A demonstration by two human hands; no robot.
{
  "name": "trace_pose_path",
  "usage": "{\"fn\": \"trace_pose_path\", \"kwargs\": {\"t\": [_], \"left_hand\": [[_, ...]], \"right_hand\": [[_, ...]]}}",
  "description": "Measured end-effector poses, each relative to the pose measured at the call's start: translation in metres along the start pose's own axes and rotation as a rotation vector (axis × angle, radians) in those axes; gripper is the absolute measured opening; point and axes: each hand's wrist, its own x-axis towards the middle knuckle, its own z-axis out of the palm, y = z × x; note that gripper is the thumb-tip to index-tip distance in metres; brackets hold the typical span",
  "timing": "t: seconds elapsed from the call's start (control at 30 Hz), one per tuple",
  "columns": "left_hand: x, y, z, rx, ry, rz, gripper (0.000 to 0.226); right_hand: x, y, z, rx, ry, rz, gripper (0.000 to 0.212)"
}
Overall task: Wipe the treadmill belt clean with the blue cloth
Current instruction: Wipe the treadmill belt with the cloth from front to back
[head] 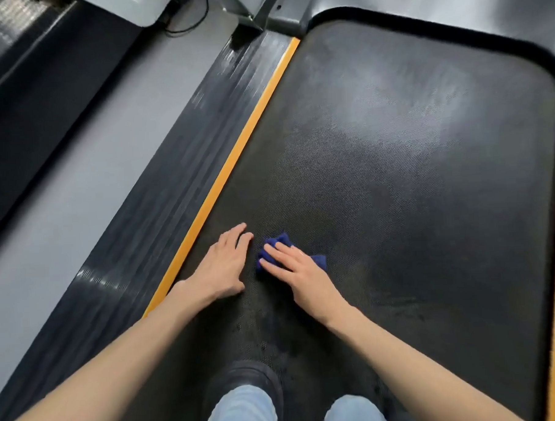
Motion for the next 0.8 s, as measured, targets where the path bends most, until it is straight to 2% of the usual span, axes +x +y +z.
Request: {"fn": "trace_pose_path", "kwargs": {"t": [0.07, 0.13, 0.2, 0.3, 0.37, 0.4, 0.47, 0.53, 0.6, 0.67, 0.8], "left_hand": [[0.004, 0.002, 0.002, -0.001, -0.007, 0.044, 0.096], [0.007, 0.006, 0.004, -0.011, 0.04, 0.091, 0.091], [0.011, 0.014, 0.005, 0.027, 0.083, 0.223, 0.087], [0.018, 0.027, 0.005, 0.097, 0.067, 0.334, 0.088], [0.02, 0.029, 0.004, 0.13, 0.03, 0.315, 0.099], [0.021, 0.027, 0.004, 0.142, 0.008, 0.309, 0.106], [0.021, 0.026, 0.005, 0.165, -0.009, 0.298, 0.113], [0.021, 0.03, 0.005, 0.196, 0.017, 0.27, 0.115], [0.023, 0.036, 0.004, 0.21, 0.037, 0.248, 0.115], [0.024, 0.039, 0.002, 0.201, 0.029, 0.246, 0.114], [0.029, 0.043, -0.005, 0.185, -0.005, 0.253, 0.109]], "right_hand": [[-0.021, 0.022, -0.013, -0.046, 0.078, 0.074, 0.064], [-0.043, 0.054, -0.035, -0.059, 0.175, 0.325, 0.065], [-0.065, 0.087, -0.058, -0.077, 0.275, 0.564, 0.066], [-0.072, 0.111, -0.074, -0.066, 0.464, 0.842, 0.06], [-0.058, 0.101, -0.067, -0.038, 0.503, 0.851, 0.053], [-0.051, 0.088, -0.058, -0.017, 0.48, 0.762, 0.05], [-0.044, 0.055, -0.038, 0.032, 0.305, 0.475, 0.052], [-0.053, 0.033, -0.025, -0.031, 0.095, 0.193, 0.061], [-0.071, 0.047, -0.033, -0.105, -0.003, 0.066, 0.06], [-0.093, 0.077, -0.055, -0.099, 0.075, 0.211, 0.059], [-0.122, 0.126, -0.094, -0.087, 0.399, 0.799, 0.062]]}}
